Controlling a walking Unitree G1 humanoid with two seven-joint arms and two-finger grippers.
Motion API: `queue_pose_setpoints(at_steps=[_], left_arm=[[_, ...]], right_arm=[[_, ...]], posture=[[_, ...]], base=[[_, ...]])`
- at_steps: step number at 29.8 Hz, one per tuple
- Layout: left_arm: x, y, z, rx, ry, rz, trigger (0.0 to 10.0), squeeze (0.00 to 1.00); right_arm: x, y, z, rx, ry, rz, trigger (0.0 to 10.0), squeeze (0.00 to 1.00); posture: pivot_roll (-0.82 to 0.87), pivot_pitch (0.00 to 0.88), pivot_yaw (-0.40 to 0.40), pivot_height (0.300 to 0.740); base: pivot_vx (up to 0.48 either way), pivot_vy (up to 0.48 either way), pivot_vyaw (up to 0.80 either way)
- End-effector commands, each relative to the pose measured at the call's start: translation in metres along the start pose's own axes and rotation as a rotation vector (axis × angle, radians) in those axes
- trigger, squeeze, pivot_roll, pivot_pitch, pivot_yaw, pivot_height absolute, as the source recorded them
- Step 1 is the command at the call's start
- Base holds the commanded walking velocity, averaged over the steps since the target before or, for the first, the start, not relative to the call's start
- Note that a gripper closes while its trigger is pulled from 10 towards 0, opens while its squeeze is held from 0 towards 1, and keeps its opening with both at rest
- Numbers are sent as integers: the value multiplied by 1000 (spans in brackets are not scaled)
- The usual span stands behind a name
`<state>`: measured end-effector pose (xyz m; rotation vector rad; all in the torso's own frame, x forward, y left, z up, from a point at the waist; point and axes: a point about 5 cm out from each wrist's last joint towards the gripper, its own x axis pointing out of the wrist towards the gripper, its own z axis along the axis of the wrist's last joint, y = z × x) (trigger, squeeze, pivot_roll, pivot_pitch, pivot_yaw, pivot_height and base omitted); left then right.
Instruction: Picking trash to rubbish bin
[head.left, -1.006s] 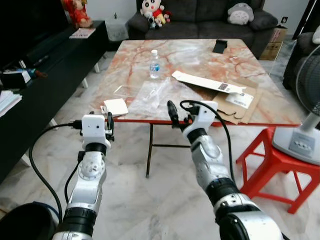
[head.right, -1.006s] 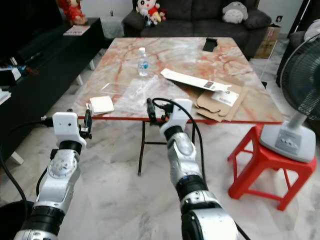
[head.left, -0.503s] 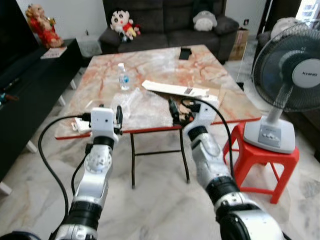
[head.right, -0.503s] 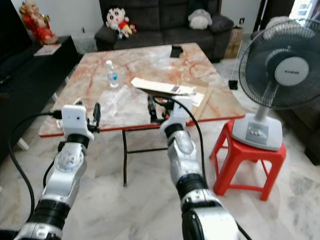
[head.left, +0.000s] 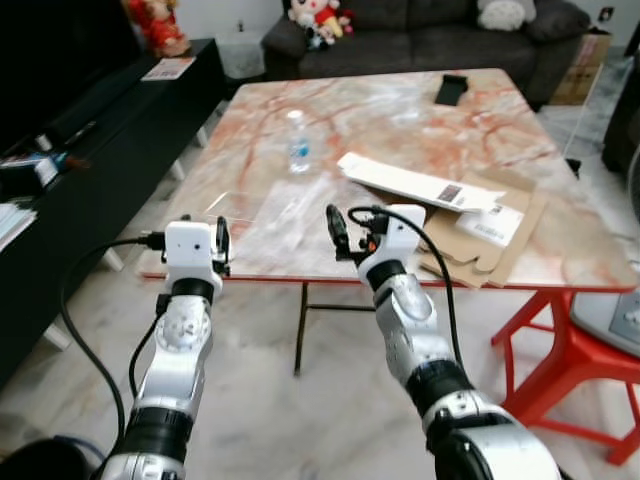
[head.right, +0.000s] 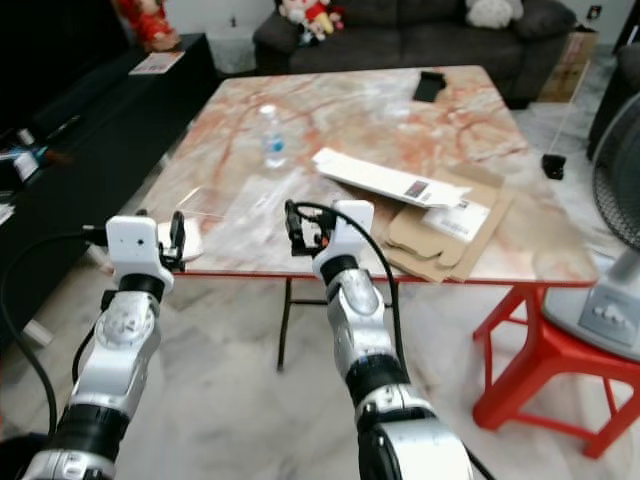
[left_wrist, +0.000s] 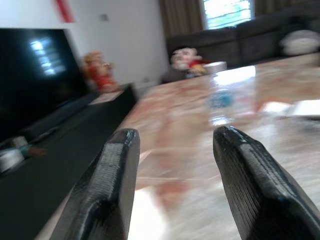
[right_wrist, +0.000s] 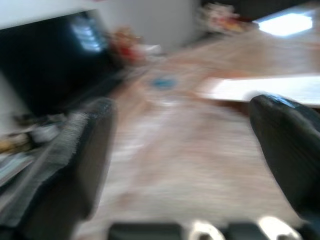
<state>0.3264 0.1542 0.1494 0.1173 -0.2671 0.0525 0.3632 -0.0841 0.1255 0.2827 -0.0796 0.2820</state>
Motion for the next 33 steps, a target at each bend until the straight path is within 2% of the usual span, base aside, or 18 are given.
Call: queue_pose_setpoints(at_steps=[1, 5, 10, 14, 18, 25, 28, 33], left_arm=[[3, 9, 6, 22, -24, 23, 10000, 0], [2, 10, 7, 24, -28, 27, 10000, 0], [1, 11, 8, 24, -33, 32, 10000, 0], [0, 10, 8, 18, -36, 41, 10000, 0], [0, 10, 8, 15, -40, 47, 10000, 0], [0, 12, 7, 16, -37, 62, 10000, 0], [-1, 11, 7, 38, -42, 56, 10000, 0], [-3, 10, 6, 29, -39, 42, 10000, 0]], right_arm=[[4, 15, 3, 5, -17, 40, 10000, 0], [4, 20, 1, -17, -12, 59, 10000, 0], [4, 22, 0, 2, -11, 72, 10000, 0], [4, 25, 0, -41, -13, 100, 10000, 0], [4, 28, -2, -39, 4, 109, 10000, 0], [3, 29, -4, -10, 13, 109, 10000, 0], [4, 27, -2, 23, 12, 94, 10000, 0], [4, 27, -2, 22, 12, 97, 10000, 0]], posture=[[119, 0, 78, 740], [122, 0, 74, 740], [122, 0, 68, 740], [120, 0, 63, 740], [120, 0, 57, 740], [122, 0, 50, 740], [125, 0, 49, 740], [128, 0, 50, 740]], base=[[461, 0, 0], [456, 0, 0], [454, 0, 0], [442, 0, 200], [415, 0, 584], [388, 0, 0], [0, 0, 0], [0, 0, 0]])
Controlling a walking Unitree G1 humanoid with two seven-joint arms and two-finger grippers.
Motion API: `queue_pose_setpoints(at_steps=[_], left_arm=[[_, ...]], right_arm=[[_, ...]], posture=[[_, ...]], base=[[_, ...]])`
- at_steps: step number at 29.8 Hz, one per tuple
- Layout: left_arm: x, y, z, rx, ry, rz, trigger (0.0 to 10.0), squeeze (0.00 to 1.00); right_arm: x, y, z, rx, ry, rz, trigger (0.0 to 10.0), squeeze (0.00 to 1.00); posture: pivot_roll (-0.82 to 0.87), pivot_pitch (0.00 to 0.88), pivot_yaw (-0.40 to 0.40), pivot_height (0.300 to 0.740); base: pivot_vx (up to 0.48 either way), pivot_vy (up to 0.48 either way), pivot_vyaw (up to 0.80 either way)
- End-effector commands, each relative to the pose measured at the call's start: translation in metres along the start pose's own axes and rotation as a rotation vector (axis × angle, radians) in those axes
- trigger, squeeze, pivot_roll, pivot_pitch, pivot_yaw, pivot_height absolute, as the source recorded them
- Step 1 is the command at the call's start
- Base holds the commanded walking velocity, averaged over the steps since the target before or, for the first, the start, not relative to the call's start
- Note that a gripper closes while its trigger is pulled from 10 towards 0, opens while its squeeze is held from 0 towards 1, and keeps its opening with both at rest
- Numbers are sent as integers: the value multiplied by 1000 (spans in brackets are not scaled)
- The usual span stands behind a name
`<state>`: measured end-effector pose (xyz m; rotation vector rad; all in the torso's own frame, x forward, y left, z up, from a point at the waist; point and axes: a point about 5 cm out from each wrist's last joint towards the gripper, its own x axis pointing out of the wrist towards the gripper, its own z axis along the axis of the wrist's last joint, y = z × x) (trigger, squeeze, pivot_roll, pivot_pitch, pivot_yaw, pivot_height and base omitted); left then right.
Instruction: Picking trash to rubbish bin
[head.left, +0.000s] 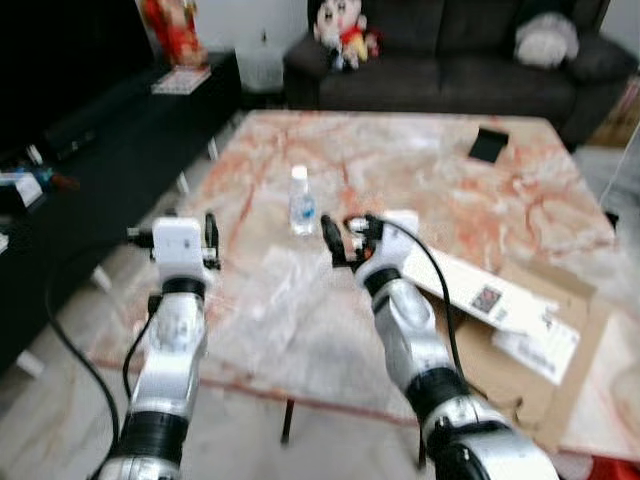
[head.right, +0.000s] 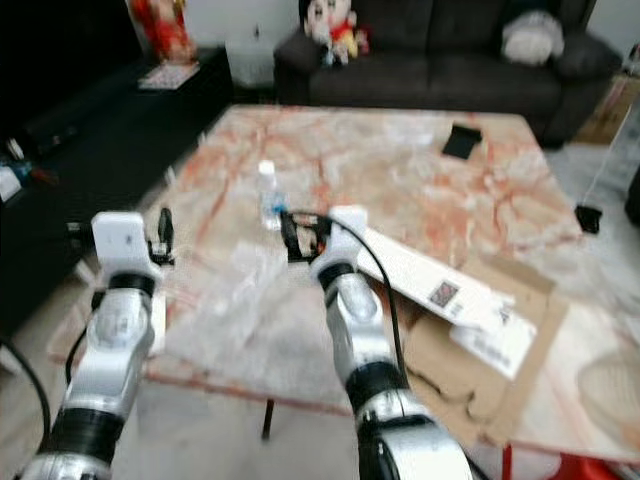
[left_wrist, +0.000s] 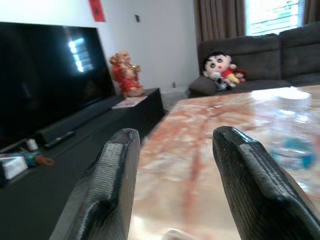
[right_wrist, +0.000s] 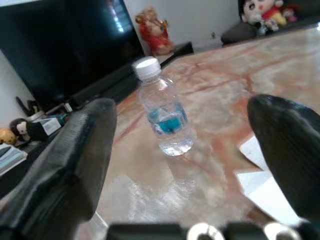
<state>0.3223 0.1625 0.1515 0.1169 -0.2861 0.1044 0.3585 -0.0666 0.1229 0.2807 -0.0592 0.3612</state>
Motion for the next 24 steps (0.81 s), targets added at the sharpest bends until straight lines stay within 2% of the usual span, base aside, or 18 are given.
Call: queue_pose_setpoints(at_steps=[1, 2, 13, 15, 16, 17, 18, 20, 21, 22, 24], left_arm=[[0, 2, 4, 21, -24, -9, 10000, 0], [0, 3, 4, 21, -25, -8, 10000, 0], [1, 11, 6, 55, -28, 10, 10000, 0], [0, 20, 7, 100, -40, 28, 10000, 0], [-2, 34, 5, 119, -28, 59, 10000, 0], [-2, 34, 5, 119, -28, 59, 10000, 0], [-6, 50, -1, 159, 0, 84, 10000, 0], [-11, 68, -8, 210, 32, 105, 10000, 0], [-15, 84, -11, 255, 55, 133, 10000, 0], [-15, 84, -11, 255, 55, 133, 10000, 0], [-19, 102, -16, 291, 101, 175, 10000, 0]], right_arm=[[5, 10, 5, 26, -20, 25, 10000, 553], [5, 11, 5, 36, -20, 27, 10000, 1000], [6, 14, 3, 20, 13, 30, 10000, 1000], [6, 15, 0, -2, 44, 23, 10000, 1000], [6, 17, -2, -3, 62, 31, 10000, 1000], [6, 17, -2, -3, 62, 31, 10000, 1000], [6, 20, -3, 4, 64, 38, 10000, 1000], [5, 23, -5, 8, 68, 45, 10000, 1000], [5, 25, -6, 16, 73, 53, 10000, 1000], [5, 25, -6, 16, 73, 53, 10000, 1000], [4, 28, -11, 7, 102, 68, 10000, 1000]], posture=[[128, 0, 50, 740], [128, 0, 50, 740], [123, 0, 52, 740], [118, 0, 56, 740], [120, 0, 57, 740], [120, 0, 57, 740], [127, 0, 57, 740], [127, 0, 57, 740], [134, 3, 55, 740], [134, 3, 55, 740], [142, 9, 52, 740]], base=[[0, 0, 0], [0, 0, 0], [0, 0, 0], [0, 0, 0], [0, 0, 0], [0, 0, 0], [0, 0, 0], [0, 0, 0], [0, 0, 0], [0, 0, 0], [0, 0, 0]])
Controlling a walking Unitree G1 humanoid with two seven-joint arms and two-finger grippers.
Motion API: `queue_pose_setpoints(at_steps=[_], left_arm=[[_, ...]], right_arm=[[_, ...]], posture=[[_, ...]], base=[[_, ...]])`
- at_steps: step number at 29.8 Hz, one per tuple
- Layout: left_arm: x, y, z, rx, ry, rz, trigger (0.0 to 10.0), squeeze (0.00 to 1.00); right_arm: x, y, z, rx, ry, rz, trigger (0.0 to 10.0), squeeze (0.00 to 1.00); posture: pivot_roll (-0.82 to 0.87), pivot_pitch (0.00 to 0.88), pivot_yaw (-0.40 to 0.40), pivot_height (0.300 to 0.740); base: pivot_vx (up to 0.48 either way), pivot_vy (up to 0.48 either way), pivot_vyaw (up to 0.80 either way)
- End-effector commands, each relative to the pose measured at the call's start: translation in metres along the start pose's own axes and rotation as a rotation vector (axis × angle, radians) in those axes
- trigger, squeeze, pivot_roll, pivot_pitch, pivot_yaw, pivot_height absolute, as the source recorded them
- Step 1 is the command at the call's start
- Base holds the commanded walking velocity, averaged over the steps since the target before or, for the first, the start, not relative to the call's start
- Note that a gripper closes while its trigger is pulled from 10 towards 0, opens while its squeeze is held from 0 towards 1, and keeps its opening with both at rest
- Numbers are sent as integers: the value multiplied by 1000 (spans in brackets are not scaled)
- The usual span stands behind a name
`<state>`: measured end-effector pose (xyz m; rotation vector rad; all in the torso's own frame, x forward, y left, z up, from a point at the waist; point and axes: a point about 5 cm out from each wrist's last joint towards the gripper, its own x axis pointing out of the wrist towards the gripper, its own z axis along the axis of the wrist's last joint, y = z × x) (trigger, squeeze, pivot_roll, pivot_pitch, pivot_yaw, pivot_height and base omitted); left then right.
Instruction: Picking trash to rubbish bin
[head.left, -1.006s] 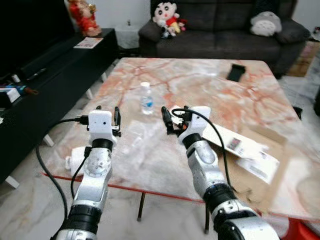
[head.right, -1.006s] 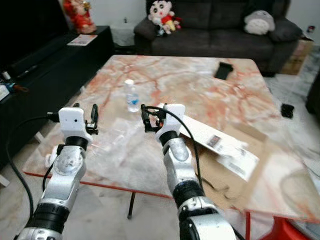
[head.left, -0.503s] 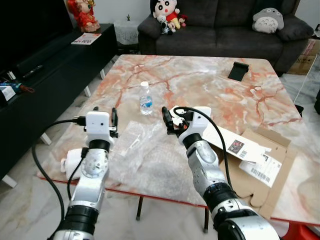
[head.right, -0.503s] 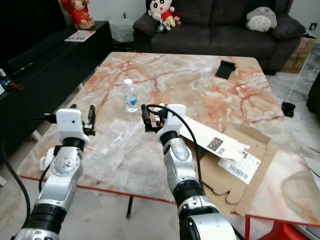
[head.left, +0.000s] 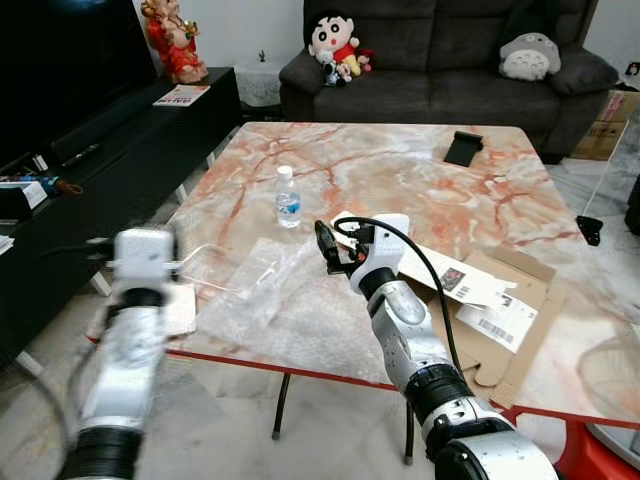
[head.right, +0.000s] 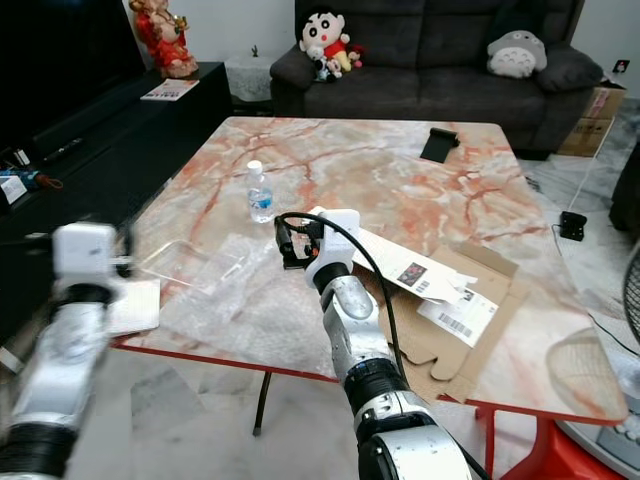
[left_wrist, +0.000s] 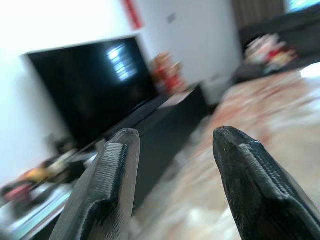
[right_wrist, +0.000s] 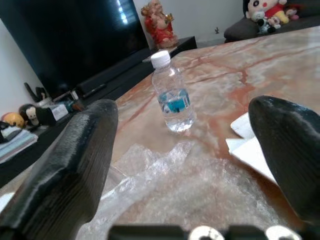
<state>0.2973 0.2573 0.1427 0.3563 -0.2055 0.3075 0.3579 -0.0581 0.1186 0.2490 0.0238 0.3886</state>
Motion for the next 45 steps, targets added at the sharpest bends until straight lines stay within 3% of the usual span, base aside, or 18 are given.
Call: queue_pose_setpoints(at_steps=[1, 4, 5, 6, 7, 11, 16, 29, 33, 38, 45], left_arm=[[1, 7, -5, 25, 27, 11, 10000, 0], [-2, 2, -9, 21, 54, -14, 10000, 0], [-3, -1, -10, 12, 63, -32, 10000, 0], [-6, -13, -14, 1, 84, -86, 10000, 0], [-6, -13, -14, 1, 84, -86, 10000, 0], [-14, -39, -13, 4, 66, -165, 10000, 0], [-18, -50, -11, -20, 63, -184, 10000, 0], [-12, -54, 6, -59, -10, -154, 10000, 0], [0, -48, 19, -57, -66, -128, 10000, 0], [2, -48, 22, -60, -80, -122, 10000, 0], [2, -49, 26, -63, -97, -117, 10000, 0]], right_arm=[[3, 22, -4, 19, 15, 53, 10000, 1000], [4, 23, -5, 6, 30, 56, 10000, 1000], [4, 23, -5, 2, 36, 62, 10000, 27], [4, 25, -9, -18, 72, 74, 10000, 0], [4, 25, -9, -18, 72, 74, 10000, 0], [4, 27, -13, -26, 98, 83, 10000, 0], [4, 27, -13, -30, 107, 77, 10000, 0], [6, 27, -4, -14, 62, 73, 10000, 0], [5, 22, 1, -18, 37, 67, 10000, 0], [4, 21, 0, -24, 40, 65, 10000, 0], [4, 28, 2, -90, 32, 126, 10000, 0]], posture=[[142, 9, 52, 740], [142, 17, 49, 740], [142, 17, 49, 740], [139, 23, 46, 740], [139, 23, 46, 740], [137, 27, 43, 740], [133, 35, 35, 740], [128, 30, 30, 740], [105, 12, 37, 740], [104, 4, 39, 740], [102, 0, 39, 740]], base=[[0, 0, 0], [0, 0, 0], [0, 0, 0], [0, 0, 0], [0, 0, 0], [0, 0, 0], [0, 0, 0], [172, 0, 0], [352, 0, 0], [362, 0, 0], [365, 0, 114]])
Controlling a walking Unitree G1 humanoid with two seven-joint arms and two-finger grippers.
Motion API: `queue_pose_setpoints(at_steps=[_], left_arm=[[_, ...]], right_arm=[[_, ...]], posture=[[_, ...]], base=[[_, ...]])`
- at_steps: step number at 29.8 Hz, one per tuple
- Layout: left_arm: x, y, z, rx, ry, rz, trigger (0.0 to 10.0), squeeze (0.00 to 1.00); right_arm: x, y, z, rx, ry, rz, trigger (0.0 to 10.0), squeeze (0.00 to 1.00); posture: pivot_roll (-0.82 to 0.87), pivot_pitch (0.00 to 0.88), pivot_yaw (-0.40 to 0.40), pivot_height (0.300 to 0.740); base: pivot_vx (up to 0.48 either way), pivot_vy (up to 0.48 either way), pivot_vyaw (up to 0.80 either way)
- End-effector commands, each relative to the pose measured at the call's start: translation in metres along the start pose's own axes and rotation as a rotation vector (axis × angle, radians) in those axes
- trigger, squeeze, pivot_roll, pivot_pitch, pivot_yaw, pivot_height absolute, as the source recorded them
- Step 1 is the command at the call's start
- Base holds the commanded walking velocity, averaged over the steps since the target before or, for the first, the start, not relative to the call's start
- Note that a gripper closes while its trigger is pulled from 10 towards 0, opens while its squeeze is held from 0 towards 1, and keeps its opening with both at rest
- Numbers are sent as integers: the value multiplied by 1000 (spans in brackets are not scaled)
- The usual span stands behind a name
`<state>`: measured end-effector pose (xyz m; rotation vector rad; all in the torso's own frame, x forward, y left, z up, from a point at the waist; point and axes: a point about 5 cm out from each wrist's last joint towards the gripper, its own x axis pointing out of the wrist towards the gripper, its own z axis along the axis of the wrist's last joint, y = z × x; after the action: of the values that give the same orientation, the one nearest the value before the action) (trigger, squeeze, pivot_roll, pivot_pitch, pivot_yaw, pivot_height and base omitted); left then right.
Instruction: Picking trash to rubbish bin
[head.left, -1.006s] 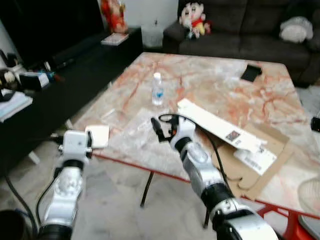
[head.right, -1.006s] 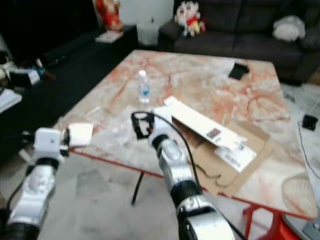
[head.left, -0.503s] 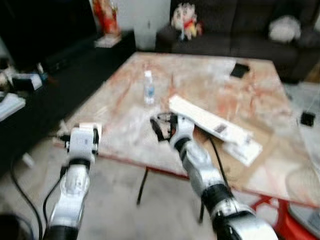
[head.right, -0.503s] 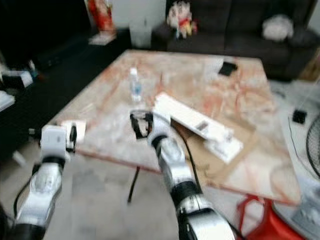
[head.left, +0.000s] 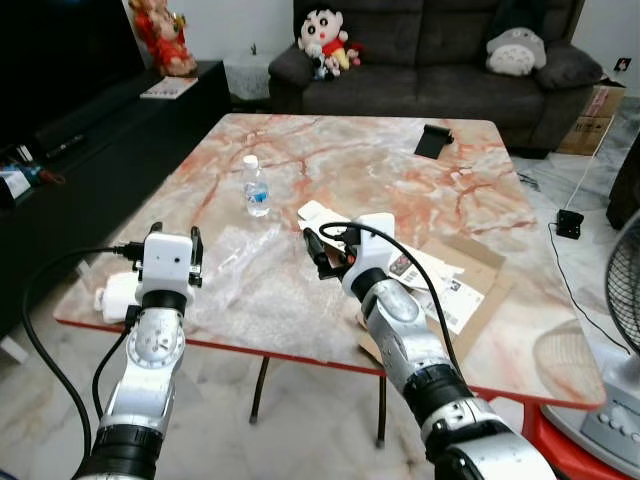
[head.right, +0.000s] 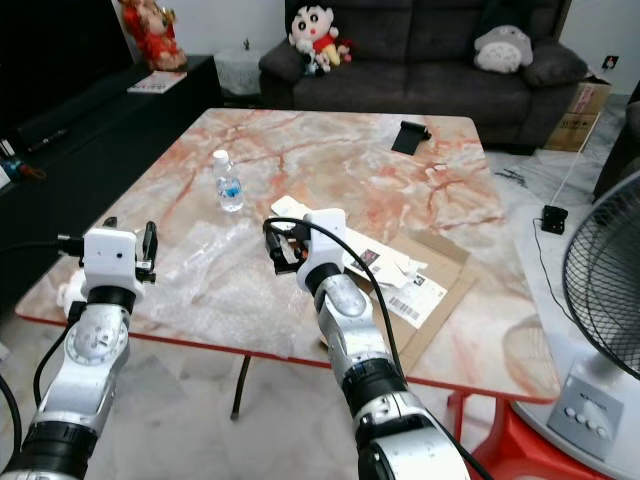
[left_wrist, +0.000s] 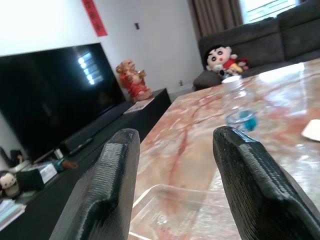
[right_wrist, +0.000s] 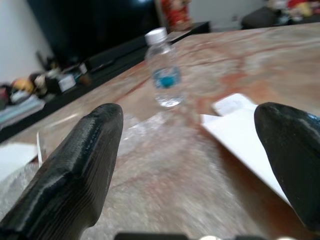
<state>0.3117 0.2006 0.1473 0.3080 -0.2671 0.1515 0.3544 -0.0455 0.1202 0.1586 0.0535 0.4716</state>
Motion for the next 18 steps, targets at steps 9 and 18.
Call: queue_pose_setpoints(at_steps=[9, 18], left_arm=[[4, 7, 7, 9, -34, 33, 10000, 0], [4, 7, 10, 4, -46, 50, 10000, 0]], right_arm=[[4, 14, 9, 23, -45, 45, 10000, 0], [3, 10, 10, 25, -47, 42, 10000, 0]], posture=[[108, 0, 33, 740], [105, 8, 30, 740]], base=[[365, 0, 178], [348, 0, 0]])
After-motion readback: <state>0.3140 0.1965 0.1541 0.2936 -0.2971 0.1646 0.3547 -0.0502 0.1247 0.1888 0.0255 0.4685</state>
